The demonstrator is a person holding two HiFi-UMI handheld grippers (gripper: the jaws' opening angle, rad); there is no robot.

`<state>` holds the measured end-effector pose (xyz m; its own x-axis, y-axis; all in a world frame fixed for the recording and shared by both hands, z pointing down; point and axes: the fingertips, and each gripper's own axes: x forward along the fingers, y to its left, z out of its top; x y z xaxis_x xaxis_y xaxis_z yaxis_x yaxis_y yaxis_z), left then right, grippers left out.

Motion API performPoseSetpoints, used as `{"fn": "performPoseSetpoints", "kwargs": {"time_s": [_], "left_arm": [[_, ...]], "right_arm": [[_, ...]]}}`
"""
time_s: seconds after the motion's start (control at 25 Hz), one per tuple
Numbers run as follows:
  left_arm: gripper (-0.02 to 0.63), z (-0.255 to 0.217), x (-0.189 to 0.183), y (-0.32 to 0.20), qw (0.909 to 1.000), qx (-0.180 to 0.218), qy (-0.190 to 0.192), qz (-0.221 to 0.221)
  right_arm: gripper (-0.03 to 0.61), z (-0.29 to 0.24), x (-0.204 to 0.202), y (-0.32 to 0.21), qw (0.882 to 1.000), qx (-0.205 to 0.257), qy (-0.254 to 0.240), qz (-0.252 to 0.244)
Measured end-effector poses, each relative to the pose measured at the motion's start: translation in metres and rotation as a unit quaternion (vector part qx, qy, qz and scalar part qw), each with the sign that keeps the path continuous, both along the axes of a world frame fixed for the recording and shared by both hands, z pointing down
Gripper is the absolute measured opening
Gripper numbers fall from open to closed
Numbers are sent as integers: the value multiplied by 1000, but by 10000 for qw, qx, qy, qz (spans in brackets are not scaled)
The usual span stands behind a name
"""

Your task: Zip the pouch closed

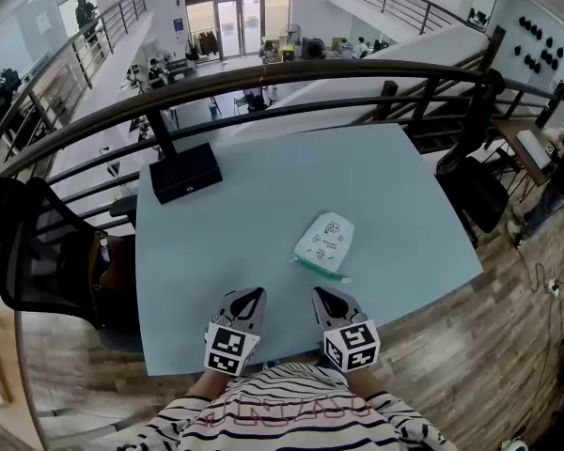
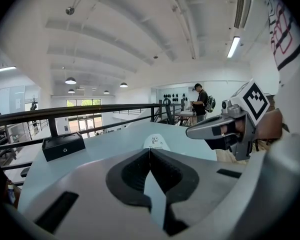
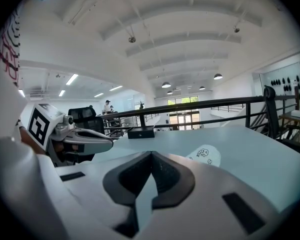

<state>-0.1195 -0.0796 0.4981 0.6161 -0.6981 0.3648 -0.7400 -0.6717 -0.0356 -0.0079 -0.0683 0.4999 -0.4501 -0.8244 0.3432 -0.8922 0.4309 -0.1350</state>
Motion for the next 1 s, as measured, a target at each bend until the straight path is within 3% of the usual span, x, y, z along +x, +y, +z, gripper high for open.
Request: {"fn": "performPoseSetpoints", "kwargs": {"time_s": [0.48,1.0], "left_arm": [[26,6,-15,9,9999,-10,-24,-133],[26,1,-5,4,9999,58,134,-85]], "right_arm": [[27,5,-11,4,9998,-43,198,-84],[26,6,-6,-2,9997,-78,221,-52]]}}
